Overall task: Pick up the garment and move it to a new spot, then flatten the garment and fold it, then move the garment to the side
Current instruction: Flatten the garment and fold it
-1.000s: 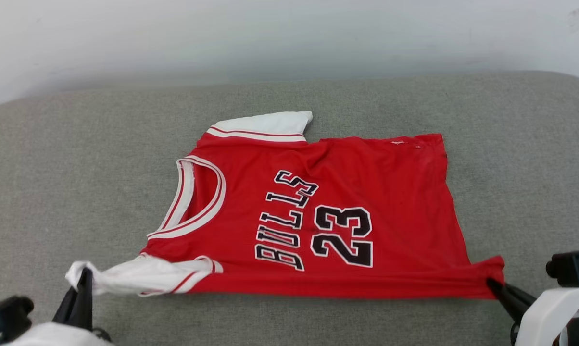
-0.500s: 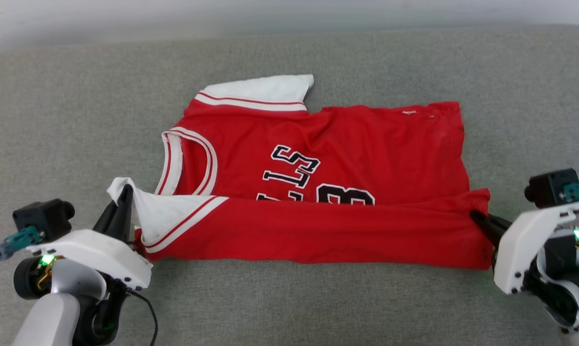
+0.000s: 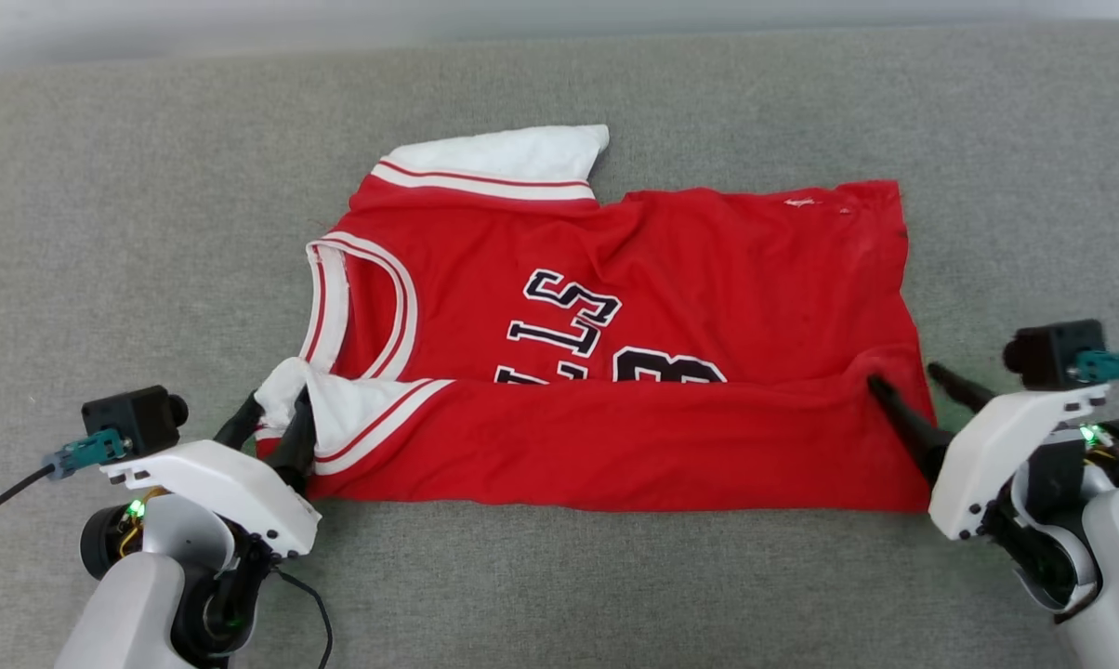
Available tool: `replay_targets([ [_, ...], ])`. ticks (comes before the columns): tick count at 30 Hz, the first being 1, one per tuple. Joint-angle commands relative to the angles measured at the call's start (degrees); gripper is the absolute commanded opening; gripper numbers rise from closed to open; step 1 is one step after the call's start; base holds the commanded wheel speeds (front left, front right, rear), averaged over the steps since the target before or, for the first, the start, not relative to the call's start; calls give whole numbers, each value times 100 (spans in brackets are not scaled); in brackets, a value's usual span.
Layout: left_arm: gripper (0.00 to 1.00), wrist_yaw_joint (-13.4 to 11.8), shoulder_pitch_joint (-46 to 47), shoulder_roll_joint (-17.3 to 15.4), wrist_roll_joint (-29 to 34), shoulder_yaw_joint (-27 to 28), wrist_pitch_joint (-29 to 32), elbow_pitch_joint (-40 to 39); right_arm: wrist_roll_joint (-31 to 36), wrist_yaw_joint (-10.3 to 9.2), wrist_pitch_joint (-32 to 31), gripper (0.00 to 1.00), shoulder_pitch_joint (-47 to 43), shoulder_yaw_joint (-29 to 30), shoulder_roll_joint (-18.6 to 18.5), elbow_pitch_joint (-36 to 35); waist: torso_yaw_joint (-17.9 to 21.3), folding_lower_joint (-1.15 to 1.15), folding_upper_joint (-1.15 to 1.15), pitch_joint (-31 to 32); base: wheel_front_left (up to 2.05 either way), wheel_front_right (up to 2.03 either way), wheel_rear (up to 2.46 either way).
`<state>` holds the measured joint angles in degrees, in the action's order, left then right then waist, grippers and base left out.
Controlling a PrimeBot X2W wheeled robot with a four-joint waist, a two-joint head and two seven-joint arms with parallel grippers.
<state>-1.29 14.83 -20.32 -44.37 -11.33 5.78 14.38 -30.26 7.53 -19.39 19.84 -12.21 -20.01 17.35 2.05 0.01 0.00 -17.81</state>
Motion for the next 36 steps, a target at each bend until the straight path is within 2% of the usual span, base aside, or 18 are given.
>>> replay_targets([
  [1,100,23,17,1,-21,21,-43,-1,-41,-8,125,100,-14,19,-21,2,7,-1,0,84,0,0,0],
  [7,100,40,-181,-193,-95,142,-7,-37,13,-7,1367,100,-304,93,-73,-188,43,-1,0,484,0,0,0],
  [12,100,125,-270,-599,-94,178,291,-299,247,-7,2129,100,-523,272,-13,-418,134,-1,0,739,0,0,0],
  [16,100,179,-279,-999,-172,190,803,-525,678,-7,2515,100,-683,435,50,-631,254,-1,0,934,0,0,0],
  [24,100,201,-301,-1697,-443,-61,2382,-833,1135,-7,2449,100,-1066,677,385,-1257,535,-1,0,933,0,0,0],
  [29,100,149,-276,-1789,-700,-224,3077,-775,1303,-7,2325,100,-1161,727,550,-1579,707,-1,0,649,0,0,0],
  [36,100,-11,-220,-1695,-833,-393,3560,-337,1234,-7,2238,100,-1071,738,744,-1700,865,-1,0,319,0,0,0],
])
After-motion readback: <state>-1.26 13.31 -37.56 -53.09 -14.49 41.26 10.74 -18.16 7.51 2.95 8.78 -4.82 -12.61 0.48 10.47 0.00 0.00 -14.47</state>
